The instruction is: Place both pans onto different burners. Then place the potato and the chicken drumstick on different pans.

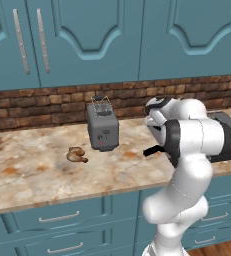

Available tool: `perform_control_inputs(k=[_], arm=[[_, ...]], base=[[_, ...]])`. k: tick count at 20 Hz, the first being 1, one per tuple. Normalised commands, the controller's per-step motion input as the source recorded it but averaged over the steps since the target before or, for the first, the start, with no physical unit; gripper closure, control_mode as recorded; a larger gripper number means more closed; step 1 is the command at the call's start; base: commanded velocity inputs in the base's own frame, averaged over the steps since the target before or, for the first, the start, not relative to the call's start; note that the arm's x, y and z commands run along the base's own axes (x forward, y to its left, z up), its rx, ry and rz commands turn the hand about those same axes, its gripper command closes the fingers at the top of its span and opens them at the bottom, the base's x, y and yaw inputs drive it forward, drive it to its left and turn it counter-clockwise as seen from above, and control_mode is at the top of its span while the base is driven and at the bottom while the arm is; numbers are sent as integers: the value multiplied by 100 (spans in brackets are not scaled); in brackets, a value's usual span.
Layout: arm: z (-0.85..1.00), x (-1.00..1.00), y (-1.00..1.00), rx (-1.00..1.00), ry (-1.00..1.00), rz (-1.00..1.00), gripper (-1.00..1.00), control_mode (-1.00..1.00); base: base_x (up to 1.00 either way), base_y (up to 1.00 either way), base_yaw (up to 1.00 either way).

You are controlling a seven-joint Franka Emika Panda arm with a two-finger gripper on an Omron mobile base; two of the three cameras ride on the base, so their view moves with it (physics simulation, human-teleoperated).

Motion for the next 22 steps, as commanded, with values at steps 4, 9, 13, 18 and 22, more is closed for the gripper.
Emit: perform_control_inputs(k=[4,9,13,18,22], arm=[[0,-24,47,0,0,7,-100,-100],[-1,-27,53,-3,0,9,-100,-100],[-12,-33,54,-3,0,8,-100,-100],[-15,-34,55,-7,3,6,-100,-100],[-11,-43,55,-7,1,6,-100,-100]], base=[[0,0,0],[0,0,0],[0,0,0],[0,0,0],[0,0,0]])
